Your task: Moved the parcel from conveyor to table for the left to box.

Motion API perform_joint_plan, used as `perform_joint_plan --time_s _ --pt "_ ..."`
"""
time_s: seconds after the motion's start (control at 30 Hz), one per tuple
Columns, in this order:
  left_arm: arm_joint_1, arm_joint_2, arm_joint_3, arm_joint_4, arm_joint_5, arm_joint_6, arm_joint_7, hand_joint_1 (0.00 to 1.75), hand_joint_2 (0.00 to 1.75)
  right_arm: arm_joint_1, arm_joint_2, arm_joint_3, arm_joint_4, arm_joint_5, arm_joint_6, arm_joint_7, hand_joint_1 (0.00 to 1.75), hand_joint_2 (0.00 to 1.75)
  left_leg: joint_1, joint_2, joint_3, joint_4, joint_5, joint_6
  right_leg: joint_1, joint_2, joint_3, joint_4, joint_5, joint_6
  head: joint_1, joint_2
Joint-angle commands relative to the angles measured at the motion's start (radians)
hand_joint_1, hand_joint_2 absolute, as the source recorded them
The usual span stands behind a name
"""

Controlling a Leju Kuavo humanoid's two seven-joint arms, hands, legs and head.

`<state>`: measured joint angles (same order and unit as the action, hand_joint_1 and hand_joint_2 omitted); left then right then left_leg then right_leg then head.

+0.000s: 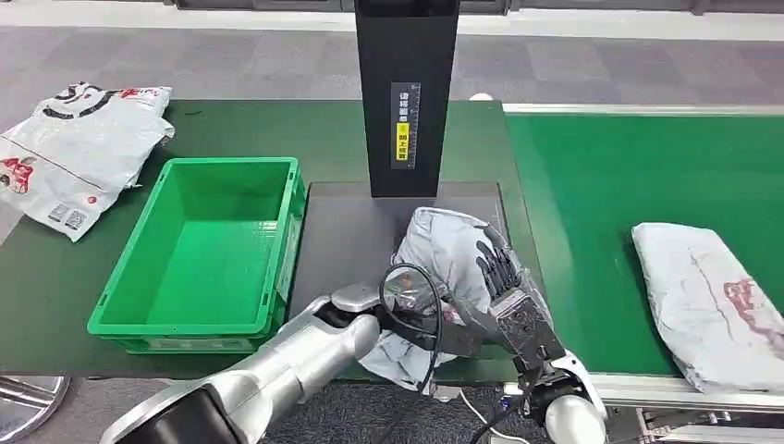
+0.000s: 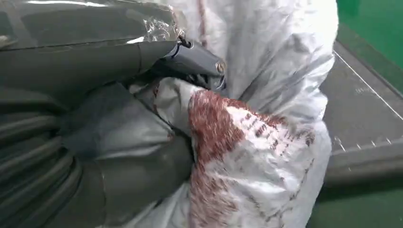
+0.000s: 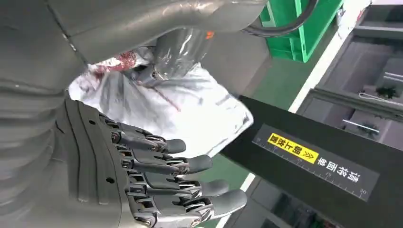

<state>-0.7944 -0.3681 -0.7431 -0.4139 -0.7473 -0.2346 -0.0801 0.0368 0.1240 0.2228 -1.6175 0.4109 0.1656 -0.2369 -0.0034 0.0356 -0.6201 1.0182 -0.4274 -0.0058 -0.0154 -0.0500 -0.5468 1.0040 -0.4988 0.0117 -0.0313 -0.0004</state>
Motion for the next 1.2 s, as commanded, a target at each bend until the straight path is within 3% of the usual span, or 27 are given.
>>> perform_joint_plan --time_s 0.03,0.6,0.8,1.07,1.2 --pt "-0.017 0.019 -0.114 0.089 0.022 -0.019 0.005 1.75 1.75 0.010 -0.015 -0.019 -0.019 0.000 0.002 0.004 0.00 1.75 0.001 -0.002 0.003 -0.004 0.001 -0.001 0.001 0.007 0.003 -0.004 0.002 -0.001 0.000 0.000" --pt "-0.036 0.019 -0.139 0.084 0.054 0.002 -0.001 1.75 1.75 0.008 -0.026 -0.039 -0.035 -0.007 0.002 0.000 0.00 1.75 0.001 -0.001 0.001 -0.001 0.000 0.000 0.000 0.003 0.001 -0.001 0.001 0.000 0.000 0.000" --pt "-0.060 0.024 -0.096 0.100 0.097 0.059 -0.029 1.75 1.75 0.055 -0.029 -0.046 -0.069 -0.015 -0.001 -0.004 0.00 1.75 0.000 -0.001 0.001 -0.001 0.000 0.000 0.000 0.002 0.001 -0.001 0.001 0.000 0.000 0.000" --pt "-0.059 0.022 -0.093 0.101 0.096 0.067 -0.029 1.75 1.75 0.057 -0.026 -0.048 -0.074 -0.015 -0.002 -0.004 0.00 1.75 0.002 -0.002 0.002 -0.002 0.001 -0.001 0.001 0.007 0.002 -0.003 0.002 -0.001 0.000 0.000" --pt "-0.084 0.054 0.021 0.031 0.144 0.187 -0.072 1.75 1.75 0.097 -0.003 -0.084 -0.101 -0.010 -0.006 0.004 0.00 1.75 0.002 -0.002 0.001 -0.001 0.001 -0.001 0.001 0.006 0.001 -0.003 0.002 -0.001 0.000 0.000"
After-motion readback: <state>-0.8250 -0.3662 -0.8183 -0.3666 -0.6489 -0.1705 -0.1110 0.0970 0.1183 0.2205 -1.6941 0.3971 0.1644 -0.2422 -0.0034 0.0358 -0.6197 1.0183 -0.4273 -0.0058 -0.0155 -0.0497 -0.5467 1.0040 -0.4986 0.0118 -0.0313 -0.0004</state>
